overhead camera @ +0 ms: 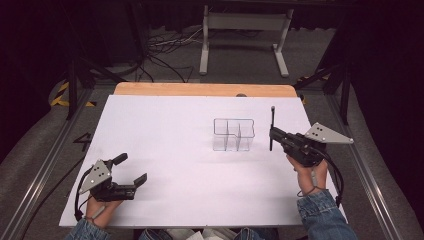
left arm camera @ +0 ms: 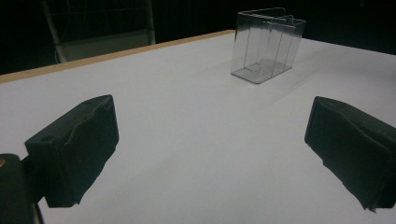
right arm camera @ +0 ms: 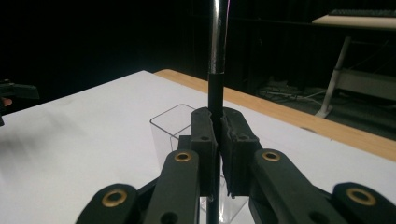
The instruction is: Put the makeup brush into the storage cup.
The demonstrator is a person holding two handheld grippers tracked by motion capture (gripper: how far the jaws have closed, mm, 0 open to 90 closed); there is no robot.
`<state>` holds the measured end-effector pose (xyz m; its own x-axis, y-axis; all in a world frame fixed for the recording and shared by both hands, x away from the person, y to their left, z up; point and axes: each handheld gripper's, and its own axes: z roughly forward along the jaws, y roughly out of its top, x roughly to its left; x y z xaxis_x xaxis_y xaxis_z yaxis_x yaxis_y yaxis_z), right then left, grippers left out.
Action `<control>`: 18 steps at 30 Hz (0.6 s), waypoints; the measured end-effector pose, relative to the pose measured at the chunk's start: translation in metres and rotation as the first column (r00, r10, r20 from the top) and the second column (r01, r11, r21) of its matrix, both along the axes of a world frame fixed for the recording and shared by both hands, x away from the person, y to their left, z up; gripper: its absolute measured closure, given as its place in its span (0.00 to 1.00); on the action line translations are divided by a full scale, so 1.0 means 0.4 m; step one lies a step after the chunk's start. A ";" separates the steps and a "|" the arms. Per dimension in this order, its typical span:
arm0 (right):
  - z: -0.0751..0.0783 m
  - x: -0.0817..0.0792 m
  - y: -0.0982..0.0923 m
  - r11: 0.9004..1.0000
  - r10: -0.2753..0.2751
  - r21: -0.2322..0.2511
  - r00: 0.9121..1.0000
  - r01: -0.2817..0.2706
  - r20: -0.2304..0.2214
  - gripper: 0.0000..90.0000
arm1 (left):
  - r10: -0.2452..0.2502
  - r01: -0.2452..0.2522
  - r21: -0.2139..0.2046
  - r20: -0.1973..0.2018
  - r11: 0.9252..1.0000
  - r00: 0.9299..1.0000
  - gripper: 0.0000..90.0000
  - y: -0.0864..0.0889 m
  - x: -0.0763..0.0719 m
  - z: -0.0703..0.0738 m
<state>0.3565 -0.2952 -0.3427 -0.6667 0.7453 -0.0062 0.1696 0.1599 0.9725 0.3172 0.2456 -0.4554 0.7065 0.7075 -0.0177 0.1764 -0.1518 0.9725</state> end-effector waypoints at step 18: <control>0.009 0.061 0.067 1.000 0.007 -0.003 1.000 -0.007 -0.008 0.94 | -0.001 0.001 -0.001 -0.004 1.000 1.000 0.04 0.005 -0.002 -0.002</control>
